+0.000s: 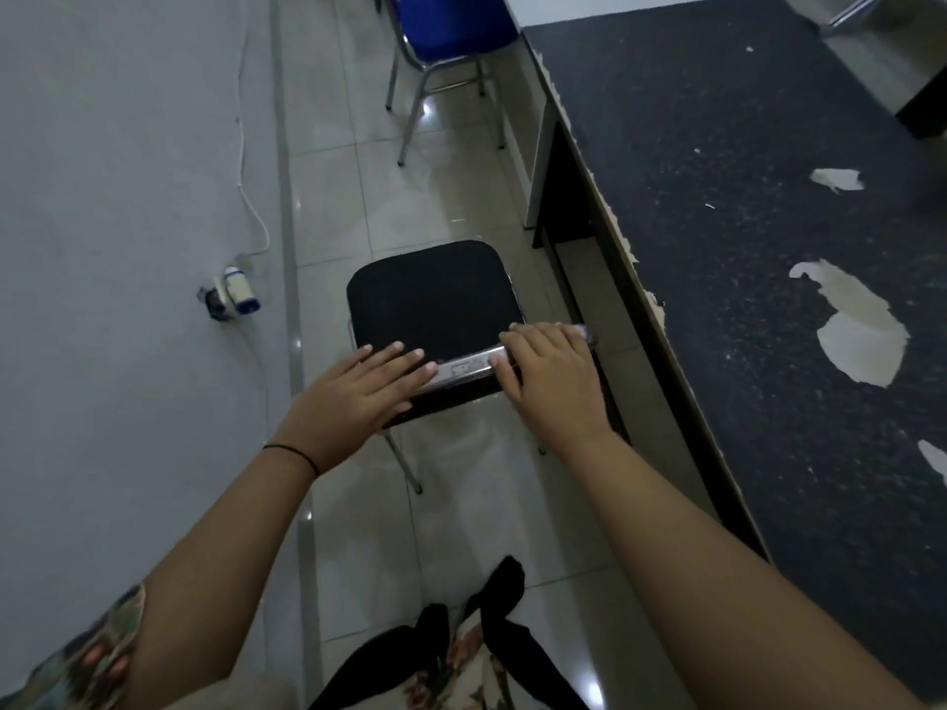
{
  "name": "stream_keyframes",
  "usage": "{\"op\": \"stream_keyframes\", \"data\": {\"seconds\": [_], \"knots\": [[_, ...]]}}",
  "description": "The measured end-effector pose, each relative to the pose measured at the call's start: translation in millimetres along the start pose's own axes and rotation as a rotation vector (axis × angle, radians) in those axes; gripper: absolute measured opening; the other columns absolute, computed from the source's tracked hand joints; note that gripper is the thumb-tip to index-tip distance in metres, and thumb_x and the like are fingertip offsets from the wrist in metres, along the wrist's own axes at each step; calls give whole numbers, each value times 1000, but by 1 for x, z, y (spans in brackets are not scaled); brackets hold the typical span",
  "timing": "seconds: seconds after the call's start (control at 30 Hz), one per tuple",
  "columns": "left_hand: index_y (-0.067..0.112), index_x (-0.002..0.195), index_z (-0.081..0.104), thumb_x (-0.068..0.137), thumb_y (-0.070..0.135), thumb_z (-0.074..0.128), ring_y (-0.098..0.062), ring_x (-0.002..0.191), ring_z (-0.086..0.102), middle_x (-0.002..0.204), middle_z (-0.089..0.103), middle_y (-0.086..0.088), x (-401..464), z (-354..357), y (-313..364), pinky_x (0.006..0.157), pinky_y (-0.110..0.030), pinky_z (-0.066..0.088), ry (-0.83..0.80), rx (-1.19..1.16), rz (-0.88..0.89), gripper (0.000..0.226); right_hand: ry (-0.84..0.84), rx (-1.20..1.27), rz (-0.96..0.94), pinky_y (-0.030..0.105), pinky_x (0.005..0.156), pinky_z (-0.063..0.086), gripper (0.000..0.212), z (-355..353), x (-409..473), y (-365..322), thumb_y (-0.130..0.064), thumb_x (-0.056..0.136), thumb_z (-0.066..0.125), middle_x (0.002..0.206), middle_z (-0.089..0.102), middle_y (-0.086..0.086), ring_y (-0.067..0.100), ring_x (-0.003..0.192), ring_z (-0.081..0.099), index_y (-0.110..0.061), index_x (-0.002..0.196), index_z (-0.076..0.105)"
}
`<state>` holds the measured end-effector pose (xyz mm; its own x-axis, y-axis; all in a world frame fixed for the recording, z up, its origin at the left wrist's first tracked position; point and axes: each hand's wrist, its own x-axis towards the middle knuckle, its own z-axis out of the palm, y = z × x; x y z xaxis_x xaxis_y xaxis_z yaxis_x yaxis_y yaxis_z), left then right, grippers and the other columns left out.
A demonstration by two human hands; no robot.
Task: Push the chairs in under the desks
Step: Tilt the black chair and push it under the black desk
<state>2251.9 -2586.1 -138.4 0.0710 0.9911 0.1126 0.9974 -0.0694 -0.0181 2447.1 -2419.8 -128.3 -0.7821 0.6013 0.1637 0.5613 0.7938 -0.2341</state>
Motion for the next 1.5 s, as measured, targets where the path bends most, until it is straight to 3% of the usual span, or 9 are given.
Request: {"op": "stream_keyframes", "data": {"seconds": [0.13, 0.23, 0.37, 0.47, 0.6, 0.83, 1.0, 1.2, 1.5], "knots": [[18, 143, 28, 103, 33, 18, -29, 130, 42, 139, 47, -11, -41, -2, -11, 106, -43, 35, 9, -49, -214, 44, -17, 52, -29, 36, 98, 41, 44, 4, -12, -36, -37, 94, 33, 118, 67, 0, 16, 109, 61, -16, 117, 65], [12, 140, 37, 102, 29, 27, -31, 131, 40, 138, 47, -15, -61, -5, -6, 104, -48, 39, 80, -187, -381, 43, 11, 26, -89, 38, 100, 43, 43, 13, -20, -52, -36, 93, 36, 120, 66, 1, 19, 112, 61, -16, 118, 65], [12, 137, 45, 96, 36, 32, -22, 134, 35, 143, 42, -11, -60, -12, 6, 113, -38, 27, 151, -292, -567, 49, 0, -75, -48, 45, 101, 43, 50, 18, -13, -54, -43, 92, 33, 123, 65, 7, 26, 114, 60, -15, 117, 66], [17, 137, 45, 93, 48, 20, -21, 138, 28, 145, 40, -5, -45, -15, 13, 114, -46, 16, 73, -271, -696, 59, -29, -88, 5, 49, 97, 45, 54, 19, -8, -54, -46, 93, 29, 124, 63, 10, 29, 114, 60, -15, 118, 66], [22, 135, 47, 89, 56, 15, -26, 137, 29, 144, 42, -3, -35, -12, 23, 113, -50, 9, 47, -223, -786, 66, 11, -67, 11, 43, 85, 51, 53, 21, -12, -53, -45, 94, 30, 125, 63, 10, 29, 102, 64, -13, 119, 64], [17, 122, 60, 90, 52, 23, -26, 135, 31, 133, 55, -2, -40, -10, 25, 111, -49, 24, 167, -365, -743, 60, 91, -47, -36, 40, 84, 49, 46, 19, -26, -53, -41, 94, 34, 95, 69, 5, 26, 84, 62, -10, 104, 66], [19, 119, 62, 90, 52, 26, -24, 132, 36, 130, 57, 0, -62, -11, 38, 108, -42, 25, 203, -380, -666, 57, 138, -42, 18, 39, 83, 49, 43, 20, -57, -62, -40, 94, 36, 90, 67, 4, 25, 82, 61, -10, 99, 66], [21, 129, 55, 87, 57, 23, -24, 137, 28, 141, 46, -1, -78, -18, 29, 111, -41, 19, 123, -437, -524, 64, 201, -56, 130, 37, 77, 49, 40, 16, -95, -86, -39, 93, 36, 81, 65, 3, 23, 75, 59, -11, 90, 65], [26, 141, 38, 91, 55, 18, -22, 142, 16, 149, 35, 0, -84, -20, 22, 114, -36, 11, -23, -386, -225, 61, 268, -180, 400, 40, 76, 49, 41, 25, -162, -133, -37, 96, 37, 93, 68, 9, 27, 79, 62, -8, 105, 65]]}}
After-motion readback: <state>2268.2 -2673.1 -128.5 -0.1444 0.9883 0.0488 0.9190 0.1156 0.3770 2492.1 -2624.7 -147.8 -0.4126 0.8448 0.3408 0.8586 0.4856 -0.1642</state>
